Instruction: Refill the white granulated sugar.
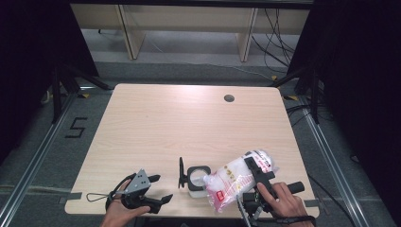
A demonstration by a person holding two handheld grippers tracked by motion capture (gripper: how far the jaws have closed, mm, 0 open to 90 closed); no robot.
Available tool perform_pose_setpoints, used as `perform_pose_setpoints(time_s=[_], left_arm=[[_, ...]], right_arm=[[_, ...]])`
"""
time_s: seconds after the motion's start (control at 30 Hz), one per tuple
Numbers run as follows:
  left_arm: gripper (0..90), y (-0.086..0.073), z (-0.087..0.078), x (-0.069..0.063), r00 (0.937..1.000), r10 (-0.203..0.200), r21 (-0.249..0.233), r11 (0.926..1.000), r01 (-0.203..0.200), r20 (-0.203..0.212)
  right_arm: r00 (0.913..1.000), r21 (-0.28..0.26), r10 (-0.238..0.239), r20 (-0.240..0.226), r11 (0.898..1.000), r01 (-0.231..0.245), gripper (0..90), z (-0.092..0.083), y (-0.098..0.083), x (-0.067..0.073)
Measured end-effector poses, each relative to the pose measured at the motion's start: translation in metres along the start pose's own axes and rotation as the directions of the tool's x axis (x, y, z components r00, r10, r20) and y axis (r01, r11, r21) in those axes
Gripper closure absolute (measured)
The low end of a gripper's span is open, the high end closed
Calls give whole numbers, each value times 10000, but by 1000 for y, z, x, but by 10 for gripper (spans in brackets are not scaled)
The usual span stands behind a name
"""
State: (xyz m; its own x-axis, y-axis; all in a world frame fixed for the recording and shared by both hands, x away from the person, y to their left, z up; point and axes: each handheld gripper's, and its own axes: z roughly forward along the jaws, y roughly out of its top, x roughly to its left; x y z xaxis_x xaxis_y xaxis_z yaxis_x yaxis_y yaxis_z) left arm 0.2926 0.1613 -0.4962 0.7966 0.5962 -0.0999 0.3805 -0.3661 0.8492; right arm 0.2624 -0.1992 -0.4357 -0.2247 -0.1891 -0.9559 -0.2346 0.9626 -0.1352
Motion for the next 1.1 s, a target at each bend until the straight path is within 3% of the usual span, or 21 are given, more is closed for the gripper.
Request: perform_pose_setpoints(time_s=[0.03,0.07,0.1,0.13,0.2,0.33,0.37,0.4,0.47,0.5,0.57,0.6,0.63,0.7,0.73,0.8,0.83,0.97,1.0,1.03,1.1], left_arm=[[179,0,1,-1,10000,-49,-90,9999,49,27],[179,0,0,0,10000,48,-83,10000,-48,5],[179,0,0,1,9998,173,-77,9998,-172,40],[179,0,-1,1,10000,77,-94,9999,-77,-18],[179,0,-1,1,10000,-10,-20,10000,10,8],[179,0,0,0,10000,55,-92,9999,-55,14],[179,0,0,0,9999,108,-46,9999,-108,13],[179,0,0,0,10000,92,-84,9999,-91,14],[179,0,-1,0,9999,-127,-110,9999,127,-35],[179,0,-2,2,9999,121,-28,9999,-121,-15],[179,0,-1,0,10000,-41,-48,10000,40,-26],[179,0,-1,0,10000,-22,-68,10000,22,25],[179,0,0,0,10000,-57,-85,9999,57,13],[179,0,-1,1,10000,6,-5,10000,-6,15],[179,0,-1,0,10000,-14,-26,10000,14,-23],[179,0,-1,0,10000,-97,-85,9999,97,2],[179,0,-1,0,10000,-78,-82,9999,78,-42],[179,1,-2,2,9994,357,36,9994,-357,9],[179,0,-2,1,10000,-30,-25,10000,30,5],[179,0,-1,1,10000,-33,-44,10000,33,-5],[179,0,-1,0,10000,21,-16,10000,-21,-18]], right_arm=[[9999,183,37,-125,9998,-35,404,-2,1,-1],[9999,-151,-115,60,9998,116,403,0,0,-3],[9997,169,-200,-107,9997,202,404,-2,-1,-4],[9993,424,350,-164,9985,-343,404,-3,-2,-1],[9993,46,-322,171,9995,321,404,-2,-4,-4],[10000,287,66,-74,9996,-64,404,-4,-3,-1],[9990,103,-448,-10,9989,448,404,-3,-1,-4],[10000,-9,61,39,10000,-61,404,-1,-1,-1],[9999,61,-127,-9,9999,127,404,-1,-1,-2],[9995,-32,-300,88,9995,301,404,0,-1,-4],[10000,209,67,-9,9998,-66,404,-2,-3,-1],[9992,-86,-313,240,9995,315,404,-1,-3,-3],[9999,204,138,-2,9997,-138,404,-3,-4,0],[9996,337,246,-111,9991,-242,404,-4,-3,1],[9999,78,-164,-27,9998,165,404,-3,-2,-1],[9998,160,189,-110,9997,-187,404,-3,0,1],[9991,-16,-422,-49,9991,422,404,-2,1,-4],[10000,86,45,-74,10000,-44,404,0,-2,-2],[9998,-27,-212,-21,9998,212,404,0,-3,-4],[9999,169,20,-159,9999,-18,404,-1,-4,-1],[9990,60,-440,-65,9990,440,405,-1,-4,-4]])
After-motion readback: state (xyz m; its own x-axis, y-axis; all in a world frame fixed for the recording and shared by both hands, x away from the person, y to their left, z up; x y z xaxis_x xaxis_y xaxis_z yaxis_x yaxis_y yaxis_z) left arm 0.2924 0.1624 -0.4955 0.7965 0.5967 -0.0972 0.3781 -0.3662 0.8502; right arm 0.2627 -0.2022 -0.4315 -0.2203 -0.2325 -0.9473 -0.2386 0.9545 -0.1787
